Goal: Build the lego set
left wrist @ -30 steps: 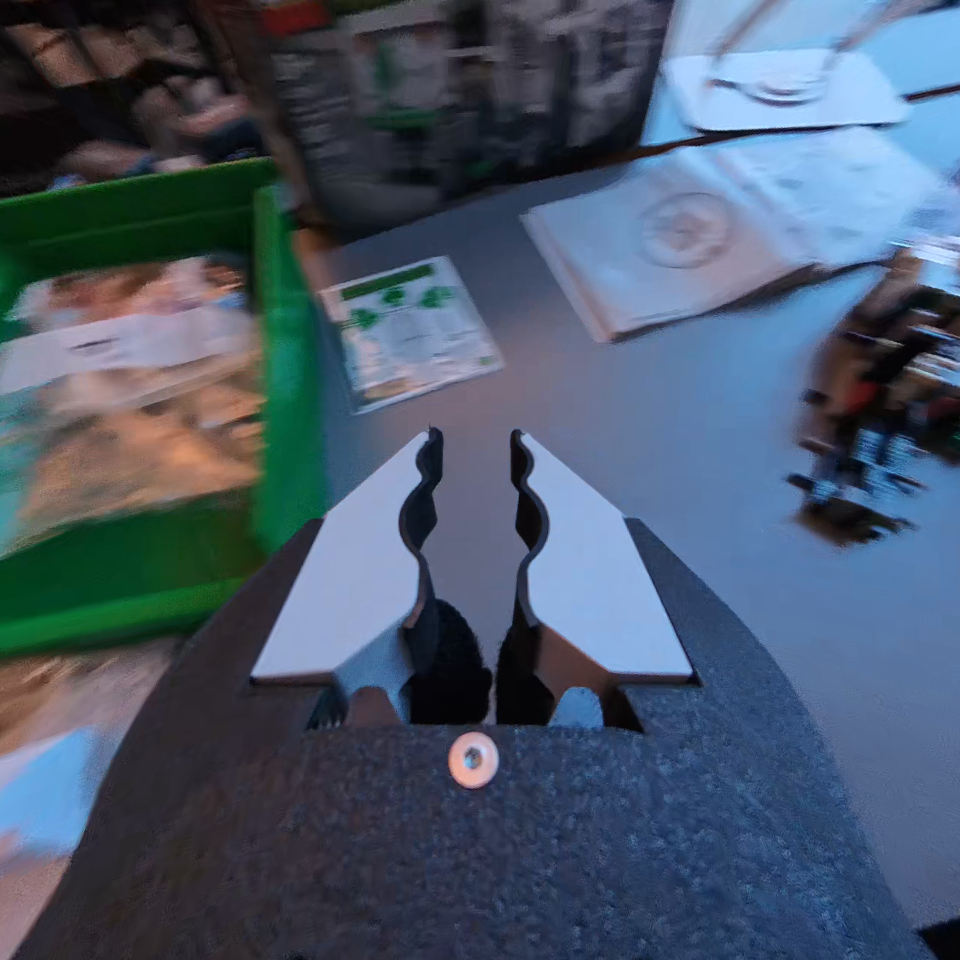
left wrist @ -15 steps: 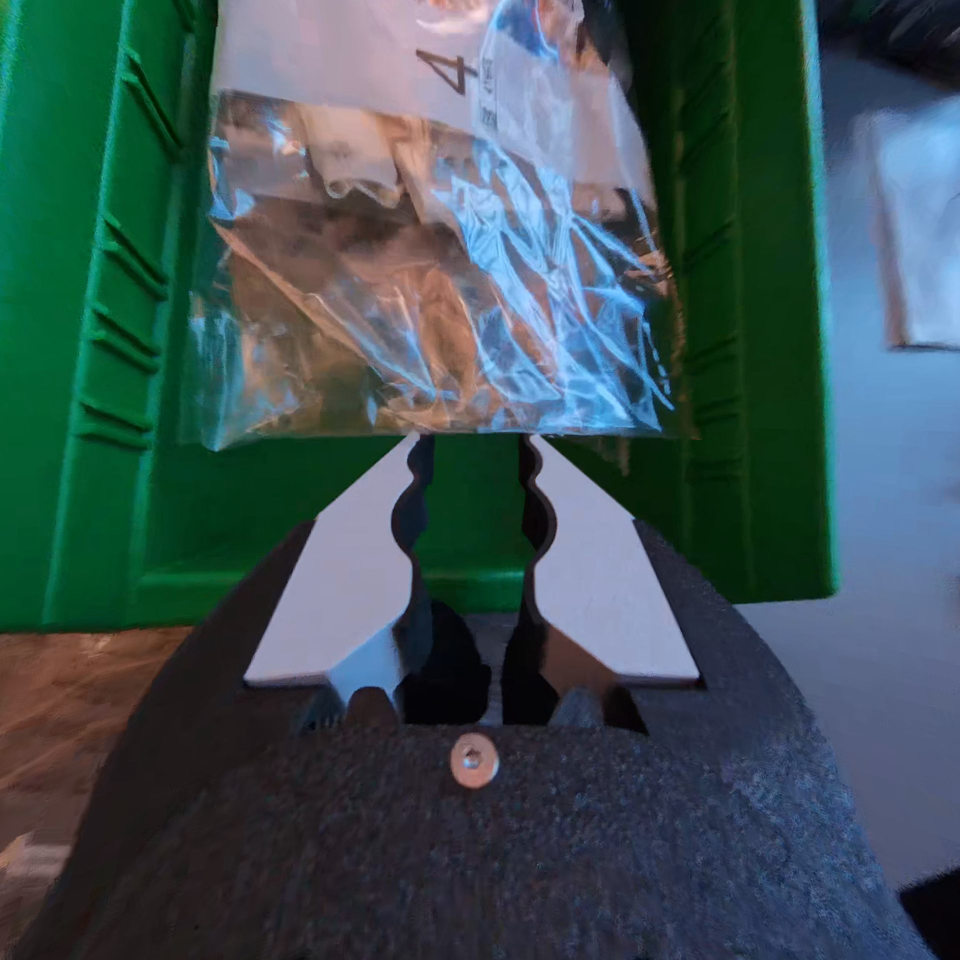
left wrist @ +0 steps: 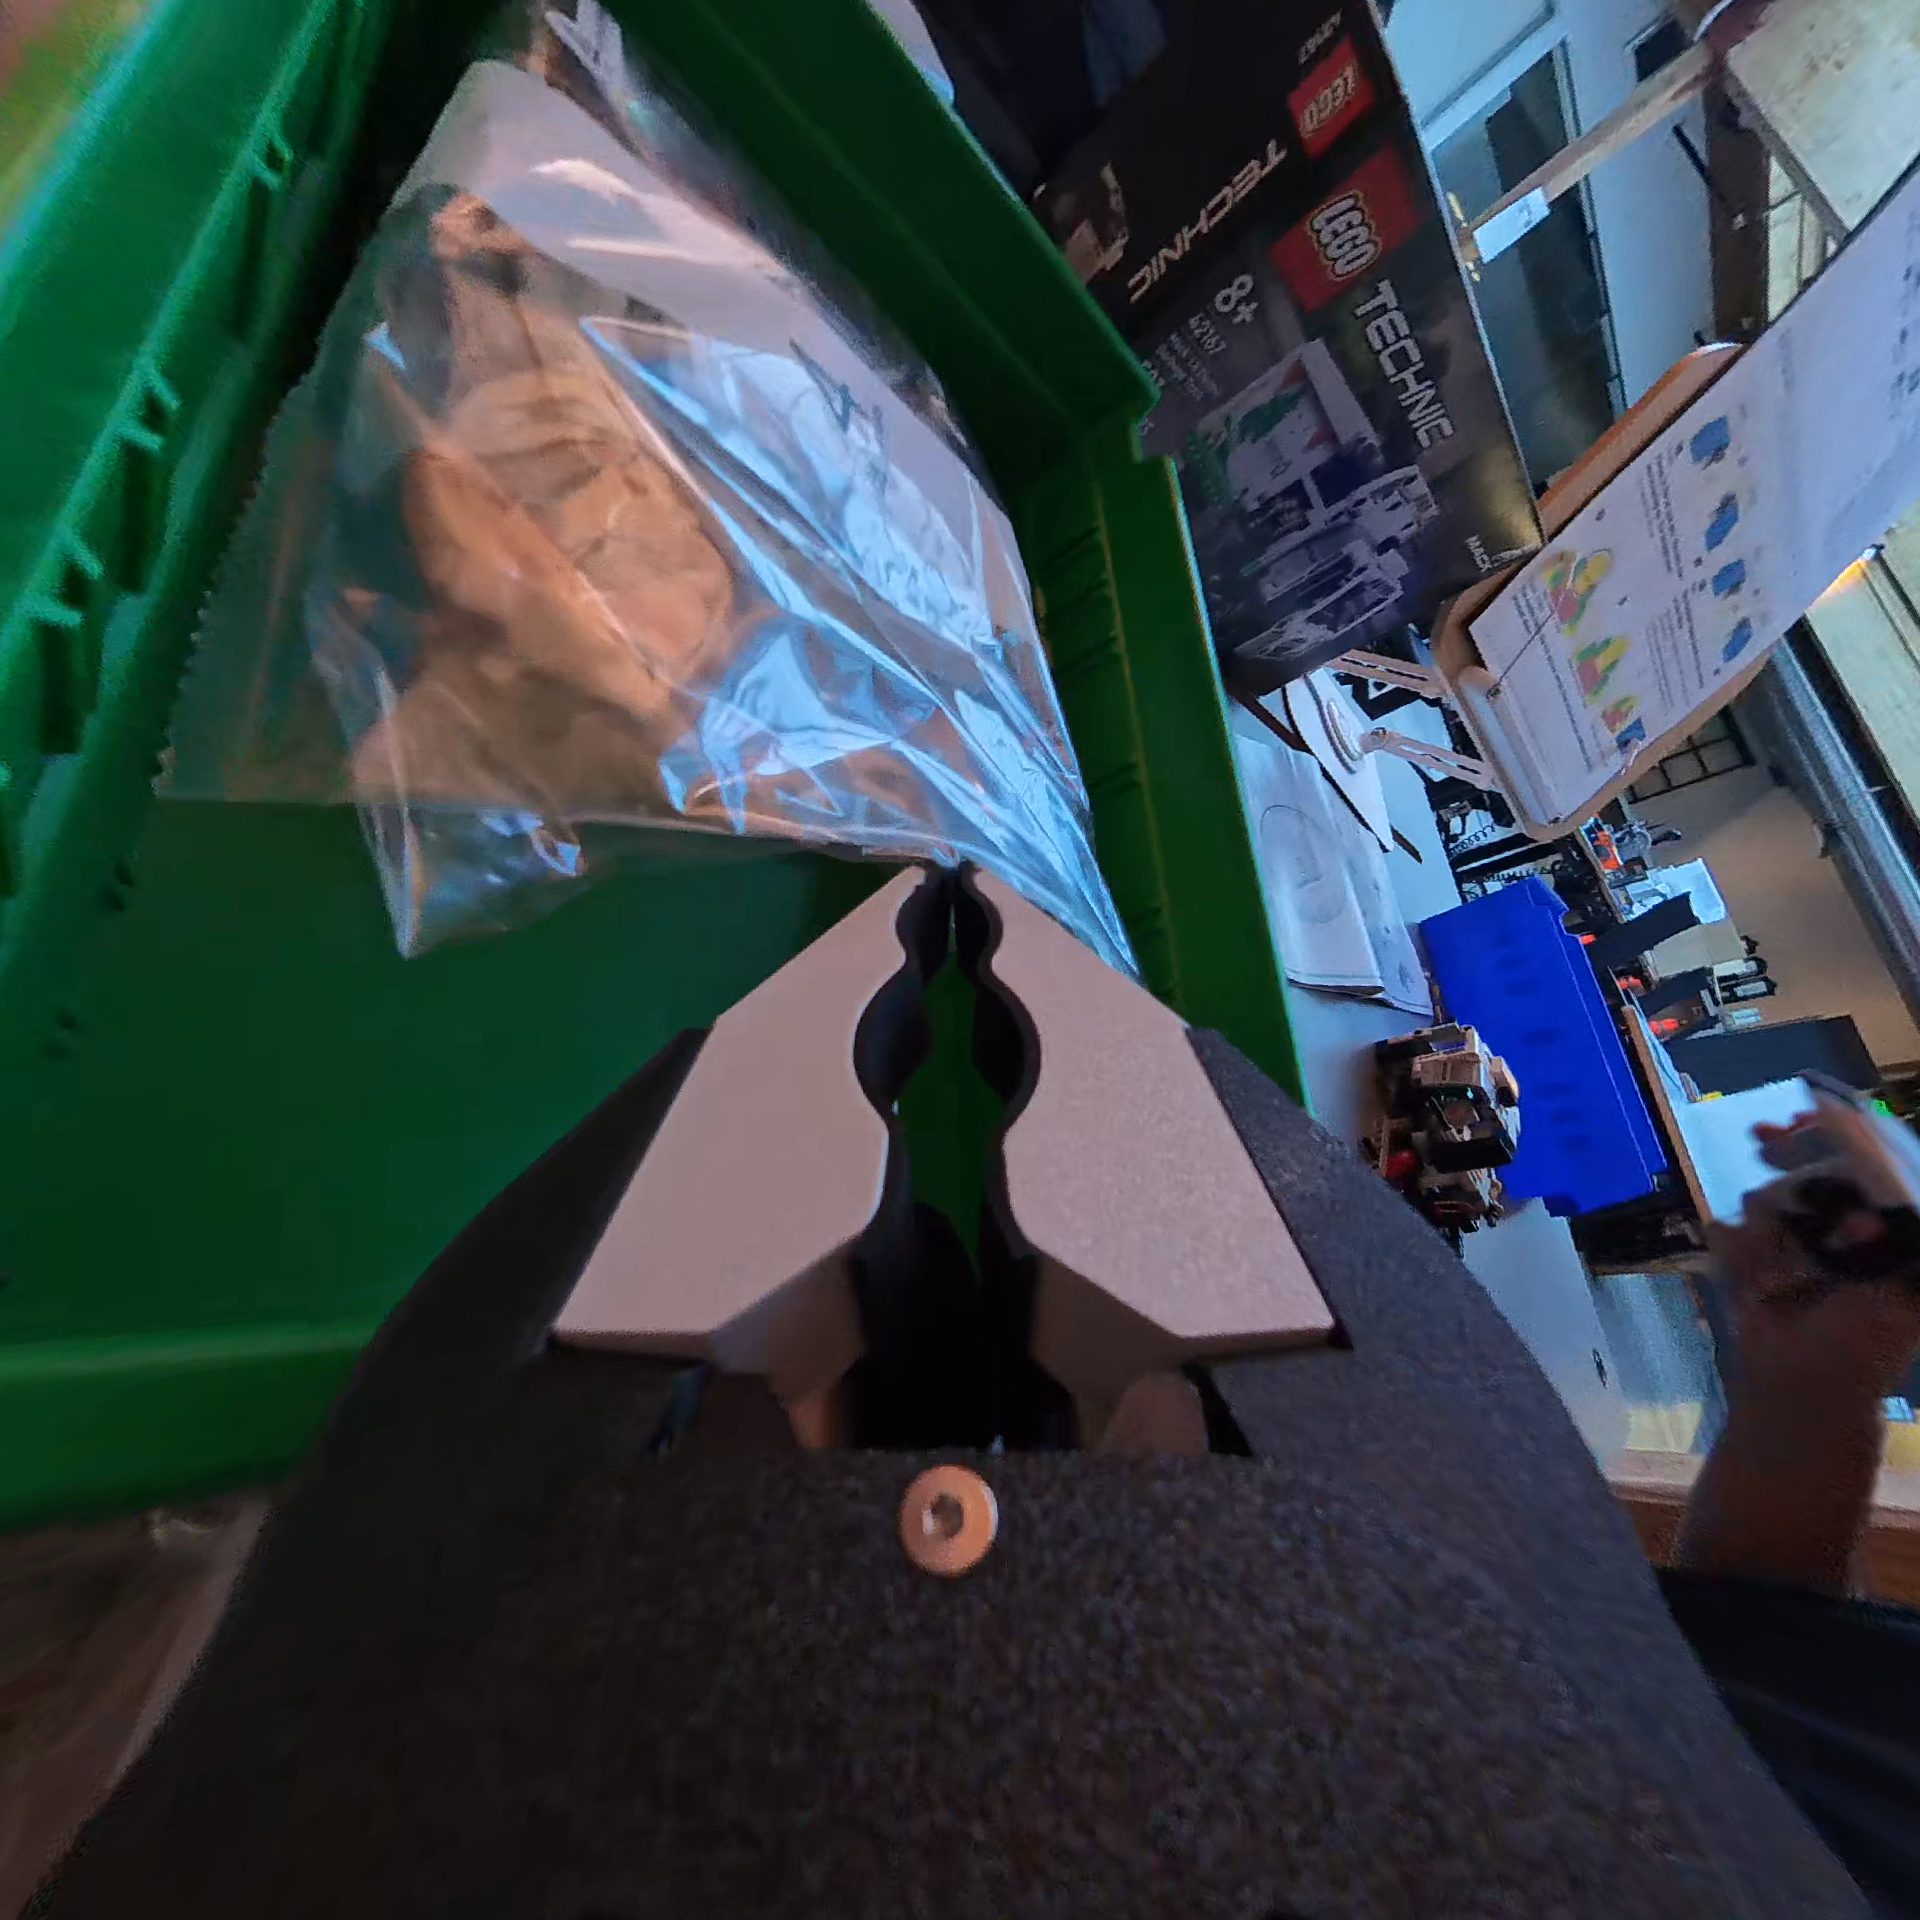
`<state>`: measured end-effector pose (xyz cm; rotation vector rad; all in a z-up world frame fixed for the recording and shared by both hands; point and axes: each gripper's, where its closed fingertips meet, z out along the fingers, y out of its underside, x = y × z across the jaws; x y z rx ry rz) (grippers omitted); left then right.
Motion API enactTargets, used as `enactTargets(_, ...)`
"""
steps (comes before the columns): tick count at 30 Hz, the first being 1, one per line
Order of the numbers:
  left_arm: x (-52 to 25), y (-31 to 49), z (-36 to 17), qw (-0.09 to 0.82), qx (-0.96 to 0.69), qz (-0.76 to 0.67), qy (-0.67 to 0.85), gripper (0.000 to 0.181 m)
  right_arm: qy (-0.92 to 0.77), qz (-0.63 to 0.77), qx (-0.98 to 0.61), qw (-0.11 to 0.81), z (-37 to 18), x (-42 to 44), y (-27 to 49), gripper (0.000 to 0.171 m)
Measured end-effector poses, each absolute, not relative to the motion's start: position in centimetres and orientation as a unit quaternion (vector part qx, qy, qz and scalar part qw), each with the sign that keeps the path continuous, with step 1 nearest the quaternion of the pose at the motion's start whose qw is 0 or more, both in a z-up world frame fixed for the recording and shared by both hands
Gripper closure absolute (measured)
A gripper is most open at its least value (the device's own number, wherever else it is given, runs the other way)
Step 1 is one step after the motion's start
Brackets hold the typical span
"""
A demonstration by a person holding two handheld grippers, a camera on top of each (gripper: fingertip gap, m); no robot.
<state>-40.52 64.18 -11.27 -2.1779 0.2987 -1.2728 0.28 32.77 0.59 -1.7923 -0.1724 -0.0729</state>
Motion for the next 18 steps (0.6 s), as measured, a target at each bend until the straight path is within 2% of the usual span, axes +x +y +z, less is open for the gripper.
enactTargets(3, -40.0, 64.3, -10.7, 0.306, -0.810, -0.484, 0.129, 0.181, -0.199, 0.044, -0.751, 0.628, 6.6, -7.6, 37.0, 0.156)
enactTargets(5, -39.7, 64.3, -10.3, 0.312, -0.809, -0.478, 0.142, 0.181, -0.293, 0.081, -0.757, 0.579, 7.4, -13.5, 40.7, 0.149)
enactTargets(7, -39.5, 64.4, -10.0, 0.320, -0.809, -0.469, 0.152, 0.181, -0.367, 0.101, -0.764, 0.521, 6.4, -18.9, 44.9, 0.142)
enactTargets(10, -39.2, 64.5, -9.3, 0.329, -0.807, -0.465, 0.156, 0.181, -0.430, 0.115, -0.767, 0.462, 3.8, -25.7, 51.7, 0.144)
enactTargets(12, -39.0, 64.7, -8.9, 0.334, -0.806, -0.462, 0.158, 0.181, -0.470, 0.104, -0.775, 0.410, 1.1, -29.3, 55.4, 0.140)
enactTargets(18, -38.8, 64.8, -8.2, 0.342, -0.802, -0.464, 0.157, 0.181, -0.529, 0.067, -0.778, 0.332, -6.5, -35.9, 62.1, 0.136)
